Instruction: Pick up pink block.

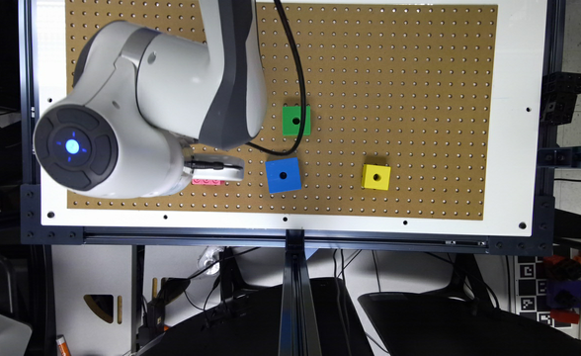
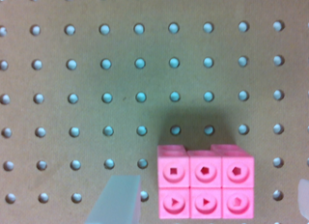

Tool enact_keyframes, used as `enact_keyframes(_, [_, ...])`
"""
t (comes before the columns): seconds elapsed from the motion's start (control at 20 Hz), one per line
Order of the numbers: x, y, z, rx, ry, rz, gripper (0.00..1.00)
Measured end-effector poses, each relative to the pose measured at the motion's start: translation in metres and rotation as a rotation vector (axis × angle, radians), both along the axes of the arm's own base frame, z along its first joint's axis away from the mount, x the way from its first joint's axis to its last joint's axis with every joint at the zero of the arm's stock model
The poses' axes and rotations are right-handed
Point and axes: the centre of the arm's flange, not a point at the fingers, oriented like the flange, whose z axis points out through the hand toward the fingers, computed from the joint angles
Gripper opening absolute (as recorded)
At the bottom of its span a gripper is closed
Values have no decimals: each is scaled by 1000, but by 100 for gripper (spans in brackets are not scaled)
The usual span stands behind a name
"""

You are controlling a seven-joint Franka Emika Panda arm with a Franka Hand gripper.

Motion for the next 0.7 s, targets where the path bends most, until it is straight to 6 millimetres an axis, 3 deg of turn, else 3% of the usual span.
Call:
enact_keyframes(0.15, [1, 0, -8, 2, 7, 0, 100])
enact_keyframes(0.35, [2, 0, -36, 6, 19, 0, 100])
enact_keyframes(0.7, [4, -1, -44, 8, 24, 0, 100])
